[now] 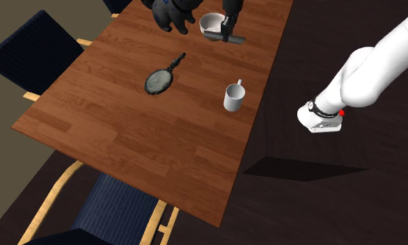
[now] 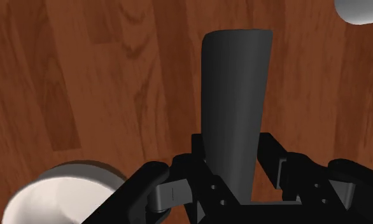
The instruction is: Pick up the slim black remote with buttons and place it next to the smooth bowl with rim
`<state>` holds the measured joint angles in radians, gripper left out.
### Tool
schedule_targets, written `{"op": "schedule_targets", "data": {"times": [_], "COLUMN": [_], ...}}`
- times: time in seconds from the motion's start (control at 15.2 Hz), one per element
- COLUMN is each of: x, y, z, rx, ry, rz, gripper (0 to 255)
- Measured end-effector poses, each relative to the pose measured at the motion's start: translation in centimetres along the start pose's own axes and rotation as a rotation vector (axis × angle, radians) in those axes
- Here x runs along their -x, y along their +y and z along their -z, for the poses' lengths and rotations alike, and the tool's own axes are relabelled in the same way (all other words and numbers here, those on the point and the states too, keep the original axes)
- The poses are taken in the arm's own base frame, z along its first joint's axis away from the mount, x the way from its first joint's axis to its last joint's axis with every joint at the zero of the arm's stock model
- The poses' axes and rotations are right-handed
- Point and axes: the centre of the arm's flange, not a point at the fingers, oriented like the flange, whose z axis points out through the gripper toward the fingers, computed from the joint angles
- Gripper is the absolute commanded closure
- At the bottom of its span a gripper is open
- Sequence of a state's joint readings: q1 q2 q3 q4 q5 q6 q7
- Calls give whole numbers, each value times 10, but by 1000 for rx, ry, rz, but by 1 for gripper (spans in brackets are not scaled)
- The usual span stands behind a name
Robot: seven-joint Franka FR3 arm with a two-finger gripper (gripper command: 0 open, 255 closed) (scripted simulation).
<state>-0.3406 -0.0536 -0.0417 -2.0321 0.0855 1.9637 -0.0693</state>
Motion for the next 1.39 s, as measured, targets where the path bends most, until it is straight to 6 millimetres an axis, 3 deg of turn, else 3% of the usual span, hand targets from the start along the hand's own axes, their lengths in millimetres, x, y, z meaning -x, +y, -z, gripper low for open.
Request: {"op": "schedule_targets", "data": {"times": [1.39], "x": [-37], "y": [267], "z": [18], "rx": [0], "ry": [0], "rz": [0], "gripper": [255]}}
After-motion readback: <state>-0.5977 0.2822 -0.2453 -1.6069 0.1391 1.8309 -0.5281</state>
